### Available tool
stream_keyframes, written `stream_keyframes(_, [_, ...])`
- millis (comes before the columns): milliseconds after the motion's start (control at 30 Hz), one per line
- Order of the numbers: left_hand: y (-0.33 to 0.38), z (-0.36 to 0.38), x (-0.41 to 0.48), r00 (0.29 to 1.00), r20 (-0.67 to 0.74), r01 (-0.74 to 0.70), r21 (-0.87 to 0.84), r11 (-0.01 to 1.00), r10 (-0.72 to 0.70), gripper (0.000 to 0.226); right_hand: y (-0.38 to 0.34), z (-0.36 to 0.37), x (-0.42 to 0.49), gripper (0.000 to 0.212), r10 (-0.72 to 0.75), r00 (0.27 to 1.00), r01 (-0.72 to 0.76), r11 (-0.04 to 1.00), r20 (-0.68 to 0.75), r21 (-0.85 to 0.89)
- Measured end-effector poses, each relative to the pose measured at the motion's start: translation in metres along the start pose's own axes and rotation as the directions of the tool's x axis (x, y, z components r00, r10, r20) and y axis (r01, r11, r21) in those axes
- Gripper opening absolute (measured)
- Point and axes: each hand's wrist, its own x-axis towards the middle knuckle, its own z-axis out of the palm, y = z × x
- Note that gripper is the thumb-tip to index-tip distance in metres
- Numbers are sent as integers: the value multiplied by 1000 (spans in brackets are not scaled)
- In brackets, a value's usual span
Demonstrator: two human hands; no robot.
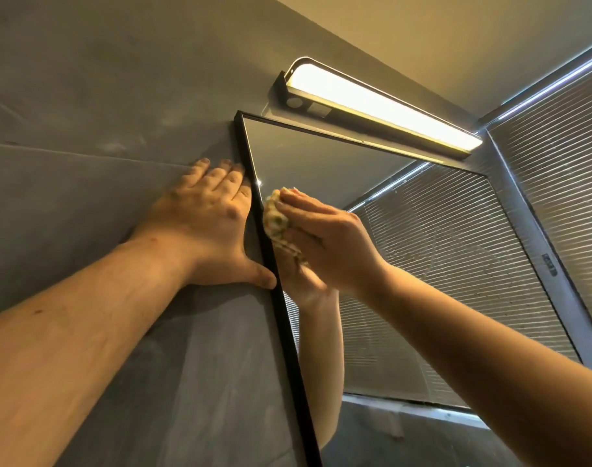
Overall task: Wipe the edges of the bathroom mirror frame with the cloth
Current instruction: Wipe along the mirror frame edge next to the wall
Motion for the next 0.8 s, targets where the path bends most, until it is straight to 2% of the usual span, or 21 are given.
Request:
stream_keyframes(133, [-1, 2, -1, 999, -35, -8, -5, 1000, 8, 147, 6, 13, 49, 34, 76, 997, -76, 997, -18, 26])
stream_keyframes(233, [-2, 2, -1, 998, -53, -25, 11, 1000, 25, 150, 9, 17, 81, 30, 165, 985, -166, 986, -53, -22])
stream_keyframes(333, [-2, 2, 0, 999, -39, -16, 36, 999, 18, 155, 20, 15, 102, 27, 168, 980, -174, 983, -105, -57])
stream_keyframes(467, [-3, 2, 0, 1000, -26, -15, 29, 999, 16, 149, 46, 5, 110, 23, 211, 965, -230, 966, -157, -115])
stream_keyframes(567, [-2, 2, 0, 999, -30, -14, 10, 1000, 14, 147, 67, -7, 99, 21, 345, 920, -367, 925, -187, -101])
stream_keyframes(667, [-2, 3, 0, 999, -30, -11, -8, 1000, 11, 147, 85, -21, 85, 22, 517, 822, -555, 821, -241, -133])
stream_keyframes(733, [-3, 3, 0, 999, -34, -12, -10, 1000, 11, 147, 87, -28, 81, 27, 566, 786, -609, 778, -248, -152])
stream_keyframes(800, [-2, 4, 0, 999, -39, -12, -9, 1000, 12, 147, 84, -28, 80, 31, 582, 780, -619, 771, -231, -150])
